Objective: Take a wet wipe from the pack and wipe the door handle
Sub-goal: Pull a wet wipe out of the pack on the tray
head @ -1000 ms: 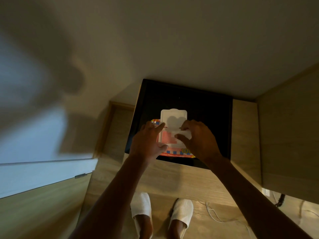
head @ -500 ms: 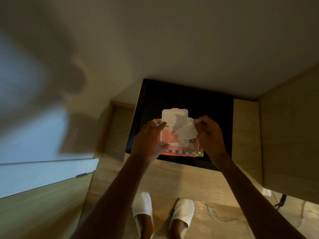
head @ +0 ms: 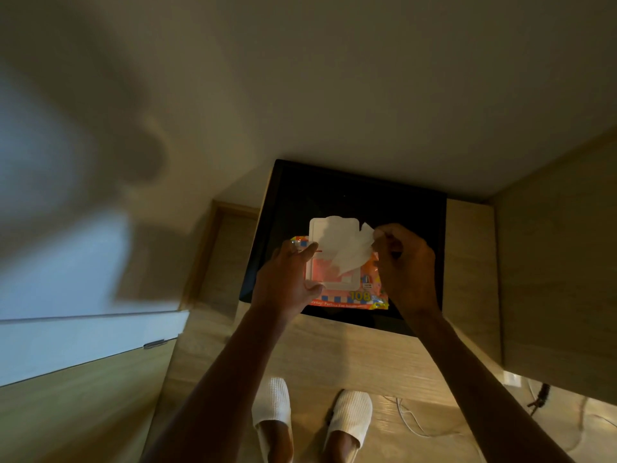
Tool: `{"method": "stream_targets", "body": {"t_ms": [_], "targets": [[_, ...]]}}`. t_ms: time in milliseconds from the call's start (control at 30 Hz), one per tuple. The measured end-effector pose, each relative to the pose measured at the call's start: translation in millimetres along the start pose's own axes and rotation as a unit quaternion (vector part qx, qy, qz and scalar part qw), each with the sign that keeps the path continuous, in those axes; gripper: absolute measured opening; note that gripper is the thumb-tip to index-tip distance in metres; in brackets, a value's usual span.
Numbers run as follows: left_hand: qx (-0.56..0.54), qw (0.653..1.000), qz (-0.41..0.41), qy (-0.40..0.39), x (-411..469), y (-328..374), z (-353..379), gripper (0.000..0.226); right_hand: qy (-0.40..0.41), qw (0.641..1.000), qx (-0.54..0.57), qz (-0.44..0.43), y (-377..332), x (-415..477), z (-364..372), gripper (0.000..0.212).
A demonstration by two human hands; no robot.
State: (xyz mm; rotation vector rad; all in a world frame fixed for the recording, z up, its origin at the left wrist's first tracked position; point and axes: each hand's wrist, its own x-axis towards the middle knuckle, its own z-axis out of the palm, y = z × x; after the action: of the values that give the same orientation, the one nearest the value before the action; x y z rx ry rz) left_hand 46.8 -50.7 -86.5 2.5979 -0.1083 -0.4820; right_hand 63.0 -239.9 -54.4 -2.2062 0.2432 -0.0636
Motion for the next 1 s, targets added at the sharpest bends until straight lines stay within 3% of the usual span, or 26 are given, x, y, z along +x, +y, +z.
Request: {"method": "stream_targets", "body": {"t_ms": [133, 333, 567, 800, 1000], "targets": [[-0.003, 1.000, 0.002, 0.003, -0.4, -0.3, -0.4, 0.080, -0.022, 0.991, 0.124, 0.052, -9.5, -4.2, -3.7, 0.014], [-0.001, 1.000, 0.000, 0.006, 0.9, -1.7, 1.4, 0.081, -0.051, 0.985, 0.147, 0.073, -27.7, -2.5, -13.3, 0.017], [-0.007, 1.000, -0.006, 0.006, 1.7, -3.1, 3.7, 0.082, 0.002, 0.964, 0.229, 0.134, -43.8, -5.5, -24.8, 0.017], [-0.004, 1.000, -0.002, 0.014, -1.3, 2.6, 9.8, 0.081, -0.017, 0.961, 0.238, 0.136, -49.8, 2.4, -42.5, 0.020], [0.001, 1.000, -0.010, 0.009, -2.3, 5.3, 7.9, 0.081, 0.040, 0.976, 0.187, 0.099, -45.5, 15.2, -61.4, 0.019]]}}
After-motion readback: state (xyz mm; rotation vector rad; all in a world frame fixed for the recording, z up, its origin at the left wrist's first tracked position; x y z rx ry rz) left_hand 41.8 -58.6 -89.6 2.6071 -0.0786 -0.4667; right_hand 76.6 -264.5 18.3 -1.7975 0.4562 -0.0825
